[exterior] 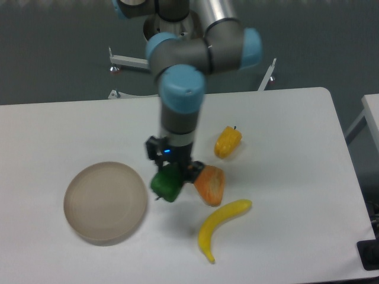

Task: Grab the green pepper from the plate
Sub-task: 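Lift the green pepper up off the plate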

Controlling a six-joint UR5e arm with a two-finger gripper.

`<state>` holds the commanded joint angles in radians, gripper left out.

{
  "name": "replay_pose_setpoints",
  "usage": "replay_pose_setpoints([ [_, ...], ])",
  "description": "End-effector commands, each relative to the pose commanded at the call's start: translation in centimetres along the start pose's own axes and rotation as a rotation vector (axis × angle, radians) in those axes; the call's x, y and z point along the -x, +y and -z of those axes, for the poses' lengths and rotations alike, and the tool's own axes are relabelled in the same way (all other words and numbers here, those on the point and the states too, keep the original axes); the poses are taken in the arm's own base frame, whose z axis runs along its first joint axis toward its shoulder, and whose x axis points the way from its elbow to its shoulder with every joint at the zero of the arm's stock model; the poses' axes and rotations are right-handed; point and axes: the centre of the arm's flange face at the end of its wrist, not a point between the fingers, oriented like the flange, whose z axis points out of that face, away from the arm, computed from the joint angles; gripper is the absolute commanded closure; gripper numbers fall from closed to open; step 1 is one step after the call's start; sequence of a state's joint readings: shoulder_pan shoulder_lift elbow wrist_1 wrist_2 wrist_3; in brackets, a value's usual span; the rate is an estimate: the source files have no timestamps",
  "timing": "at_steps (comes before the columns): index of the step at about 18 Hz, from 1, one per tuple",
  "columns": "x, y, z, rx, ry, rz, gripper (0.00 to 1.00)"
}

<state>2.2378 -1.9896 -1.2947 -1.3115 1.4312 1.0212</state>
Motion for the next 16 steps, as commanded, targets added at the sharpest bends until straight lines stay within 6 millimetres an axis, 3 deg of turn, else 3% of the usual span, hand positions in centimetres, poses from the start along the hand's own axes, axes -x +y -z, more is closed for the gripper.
replay_pose_setpoints([
  [4, 2.9, 2.9, 0.5, 0.035, -0.039, -0.067, 0.57],
  [8, 4.8, 4.2, 1.6, 0.033, -0.066, -0.095, 0.57],
  [16, 5.7, 5.0, 2.6, 0.028, -0.085, -0.085, 0.57],
])
